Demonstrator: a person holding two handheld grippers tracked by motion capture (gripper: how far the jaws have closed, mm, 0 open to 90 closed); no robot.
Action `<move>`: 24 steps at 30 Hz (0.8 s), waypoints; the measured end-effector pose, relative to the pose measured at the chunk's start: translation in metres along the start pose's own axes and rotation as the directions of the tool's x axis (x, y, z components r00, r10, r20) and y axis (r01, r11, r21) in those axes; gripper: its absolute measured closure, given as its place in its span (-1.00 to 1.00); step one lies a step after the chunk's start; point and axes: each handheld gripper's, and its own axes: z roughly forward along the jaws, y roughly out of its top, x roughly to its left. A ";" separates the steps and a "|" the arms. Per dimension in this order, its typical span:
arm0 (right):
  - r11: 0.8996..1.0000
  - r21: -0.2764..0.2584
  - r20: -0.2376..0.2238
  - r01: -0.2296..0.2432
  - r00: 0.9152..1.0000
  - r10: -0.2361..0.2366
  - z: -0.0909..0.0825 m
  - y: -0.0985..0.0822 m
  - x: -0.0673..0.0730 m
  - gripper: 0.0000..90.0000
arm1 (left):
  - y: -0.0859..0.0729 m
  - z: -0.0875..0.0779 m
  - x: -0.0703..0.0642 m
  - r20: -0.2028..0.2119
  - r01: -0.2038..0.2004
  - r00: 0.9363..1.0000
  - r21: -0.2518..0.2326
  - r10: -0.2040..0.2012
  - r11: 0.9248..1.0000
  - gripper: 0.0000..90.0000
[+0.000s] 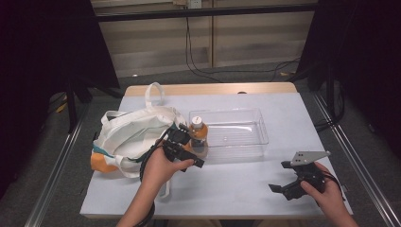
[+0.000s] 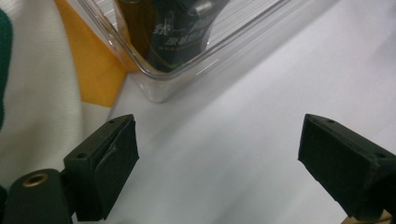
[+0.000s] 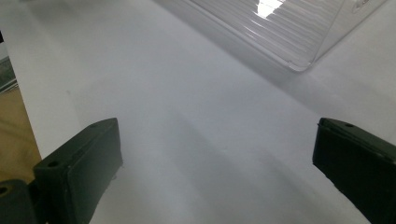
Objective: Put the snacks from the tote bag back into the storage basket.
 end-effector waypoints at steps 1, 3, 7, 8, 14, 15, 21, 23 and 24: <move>1.000 0.001 0.000 -0.001 1.000 0.001 0.000 0.000 0.000 -0.98 | -0.001 0.000 -0.001 -0.001 -0.006 1.000 -0.003 0.006 1.000 -0.74; 1.000 0.002 0.000 0.002 1.000 -0.002 0.001 0.000 0.000 -0.98 | -0.002 0.002 -0.002 0.013 0.005 1.000 -0.016 -0.005 1.000 -0.73; 1.000 0.006 -0.002 0.001 1.000 -0.001 0.001 0.000 0.001 -0.98 | -0.004 0.003 -0.002 0.018 -0.007 1.000 -0.013 0.008 1.000 -0.74; 1.000 0.004 0.001 0.004 1.000 -0.004 0.001 0.000 0.001 -0.98 | -0.005 0.004 -0.002 0.020 -0.002 1.000 -0.022 0.002 1.000 -0.74; 1.000 0.008 0.004 0.004 1.000 -0.004 0.001 0.000 0.000 -0.98 | -0.011 0.008 -0.001 0.030 -0.002 1.000 -0.017 0.003 1.000 -0.73; 1.000 0.008 0.003 0.003 1.000 -0.003 0.001 0.000 0.000 -0.98 | -0.012 0.008 0.000 0.031 -0.005 1.000 -0.013 0.005 1.000 -0.73; 1.000 0.010 -0.001 0.004 1.000 -0.004 0.002 0.000 0.001 -0.98 | -0.018 0.014 0.001 0.040 0.024 0.999 -0.027 -0.023 0.999 -0.73; 1.000 0.010 -0.001 0.005 1.000 -0.005 0.002 0.000 0.001 -0.98 | -0.019 0.014 0.002 0.040 0.011 0.999 -0.017 -0.010 1.000 -0.73; 1.000 0.011 -0.001 0.006 1.000 -0.006 0.002 0.000 0.001 -0.98 | -0.020 0.015 0.002 0.042 0.014 0.999 -0.021 -0.013 1.000 -0.74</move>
